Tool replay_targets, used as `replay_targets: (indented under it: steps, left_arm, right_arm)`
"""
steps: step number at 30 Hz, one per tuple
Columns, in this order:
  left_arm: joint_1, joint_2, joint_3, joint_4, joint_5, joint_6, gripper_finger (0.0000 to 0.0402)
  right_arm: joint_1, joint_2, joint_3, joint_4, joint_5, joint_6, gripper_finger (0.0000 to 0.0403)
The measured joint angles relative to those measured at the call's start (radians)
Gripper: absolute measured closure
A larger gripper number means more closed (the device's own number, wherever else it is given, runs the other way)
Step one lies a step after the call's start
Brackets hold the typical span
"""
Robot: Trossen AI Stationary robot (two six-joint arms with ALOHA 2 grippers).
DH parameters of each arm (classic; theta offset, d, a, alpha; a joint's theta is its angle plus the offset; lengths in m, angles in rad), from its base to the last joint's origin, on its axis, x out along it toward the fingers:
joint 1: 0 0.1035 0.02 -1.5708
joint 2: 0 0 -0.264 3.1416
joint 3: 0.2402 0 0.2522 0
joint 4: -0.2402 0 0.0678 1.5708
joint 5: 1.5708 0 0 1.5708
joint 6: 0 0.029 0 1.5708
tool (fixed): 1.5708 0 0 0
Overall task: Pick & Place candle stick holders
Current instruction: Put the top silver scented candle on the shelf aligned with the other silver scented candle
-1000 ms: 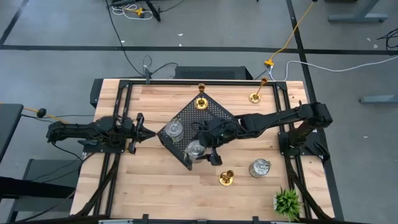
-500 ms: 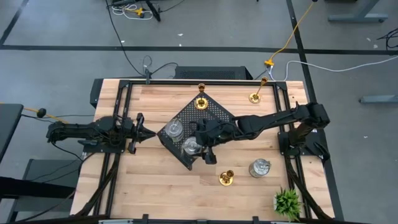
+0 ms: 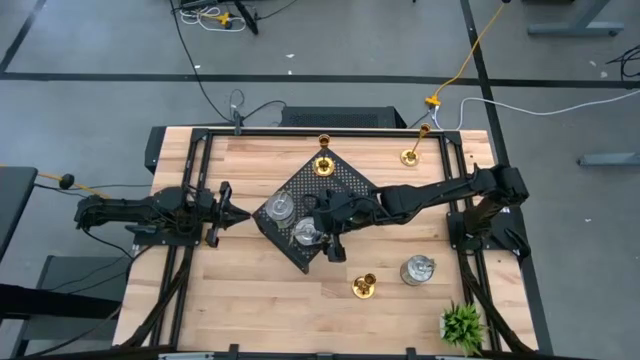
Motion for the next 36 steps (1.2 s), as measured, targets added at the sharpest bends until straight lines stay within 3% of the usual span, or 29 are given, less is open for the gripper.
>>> replay_targets:
  steps: [17, 36]
  left_arm:
    - [0.000, 0.000, 0.000, 0.000, 0.000, 0.000, 0.0362]
    - [0.000, 0.000, 0.000, 0.000, 0.000, 0.000, 0.0362]
  right_arm:
    - [0.000, 0.000, 0.000, 0.014, 0.001, -0.030, 0.0034]
    - [-0.001, -0.001, 0.000, 0.022, 0.002, -0.030, 0.0007]
